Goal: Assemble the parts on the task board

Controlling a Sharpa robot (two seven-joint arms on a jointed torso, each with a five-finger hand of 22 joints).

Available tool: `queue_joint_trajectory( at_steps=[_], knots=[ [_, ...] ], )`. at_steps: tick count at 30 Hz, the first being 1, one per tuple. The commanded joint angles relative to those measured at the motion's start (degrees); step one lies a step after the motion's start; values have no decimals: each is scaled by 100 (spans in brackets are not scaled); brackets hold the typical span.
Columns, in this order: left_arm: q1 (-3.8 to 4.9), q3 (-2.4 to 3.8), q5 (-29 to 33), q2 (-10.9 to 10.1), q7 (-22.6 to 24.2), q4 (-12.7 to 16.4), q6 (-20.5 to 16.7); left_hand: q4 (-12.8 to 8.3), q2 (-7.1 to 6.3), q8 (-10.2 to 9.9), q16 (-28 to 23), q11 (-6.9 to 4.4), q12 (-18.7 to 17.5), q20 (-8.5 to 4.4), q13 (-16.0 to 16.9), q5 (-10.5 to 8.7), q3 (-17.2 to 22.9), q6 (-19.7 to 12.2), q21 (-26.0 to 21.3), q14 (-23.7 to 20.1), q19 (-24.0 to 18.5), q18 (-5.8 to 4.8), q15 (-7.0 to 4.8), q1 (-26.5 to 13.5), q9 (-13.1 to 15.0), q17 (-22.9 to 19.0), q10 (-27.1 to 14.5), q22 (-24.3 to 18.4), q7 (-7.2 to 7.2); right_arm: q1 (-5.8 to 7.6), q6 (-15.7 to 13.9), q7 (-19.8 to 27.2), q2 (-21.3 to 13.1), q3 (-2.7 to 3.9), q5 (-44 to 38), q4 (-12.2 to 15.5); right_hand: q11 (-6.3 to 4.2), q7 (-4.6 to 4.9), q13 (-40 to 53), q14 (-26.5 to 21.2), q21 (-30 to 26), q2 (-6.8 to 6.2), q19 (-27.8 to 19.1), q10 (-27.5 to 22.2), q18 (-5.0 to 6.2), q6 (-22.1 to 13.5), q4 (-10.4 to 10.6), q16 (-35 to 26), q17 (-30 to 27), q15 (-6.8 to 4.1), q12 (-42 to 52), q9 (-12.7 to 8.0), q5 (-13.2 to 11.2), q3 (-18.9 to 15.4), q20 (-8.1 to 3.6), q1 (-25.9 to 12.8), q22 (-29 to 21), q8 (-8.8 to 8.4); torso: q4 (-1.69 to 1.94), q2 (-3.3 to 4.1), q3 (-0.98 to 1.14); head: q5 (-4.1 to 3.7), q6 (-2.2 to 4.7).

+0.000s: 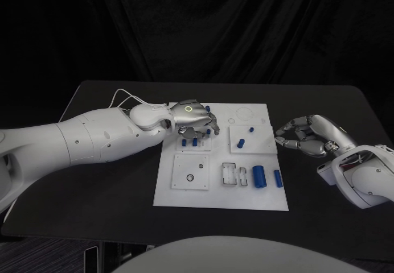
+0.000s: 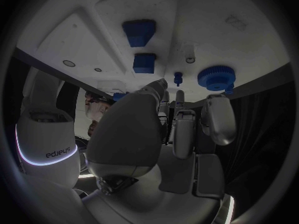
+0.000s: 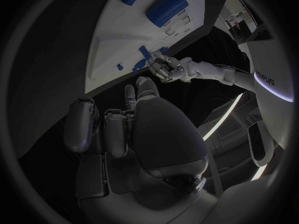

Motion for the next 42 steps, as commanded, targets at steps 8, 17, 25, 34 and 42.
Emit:
queue_joint_trajectory(
  at_steps=[8,17,25,34,42],
  knots=[
    [-9,6,-15,97,-392,-84,384,-86,-76,21,-58,17,74,12,16,104,24,49,-97,253,10,-29,19,-56,55,465,76,892,44,7,-36,-37,43,3,-7,36,-198,5,-121,412,32,132,50,211,-23,1,-4,3,603,-50,-66,-6,18,29,0,133,1003,4,11,44,-13,-9,0],
    [-9,6,-15,130,-456,-147,466,-149,-86,74,-56,16,162,11,89,124,33,112,-104,259,24,-30,18,-105,135,470,103,895,88,5,-1,-25,81,3,102,31,-197,7,-124,413,31,132,50,209,-23,-5,-5,6,608,-48,-67,-8,25,34,0,134,1003,1,10,46,-5,-5,0],
    [-10,6,-15,157,-391,-209,443,-229,-42,125,-37,-27,311,3,203,110,63,143,-119,271,28,-29,1,-118,233,506,201,898,103,4,33,-44,128,2,125,-2,-197,7,-117,412,29,134,49,213,-23,-7,-8,3,604,-47,-65,-8,31,40,0,140,1002,0,22,34,-7,-10,0],
    [-11,5,-15,146,-365,-246,446,-305,-38,153,-27,-69,480,-24,361,92,71,135,-106,276,44,-34,-32,-154,321,520,267,909,118,3,87,-82,204,2,129,-60,-197,7,-117,412,29,134,49,213,-23,-7,-8,3,604,-47,-65,-8,31,40,0,140,1002,0,21,35,-10,-21,0],
    [-13,5,-15,122,-319,-269,394,-403,-2,189,-32,-137,672,-61,527,111,126,114,-70,275,72,-42,-78,-145,422,502,462,926,148,0,52,-81,257,2,129,-98,-193,13,-106,413,14,131,45,219,-20,-25,-11,5,607,-45,-62,-12,38,55,1,151,999,-7,-1,36,-13,-40,0]
  ],
)
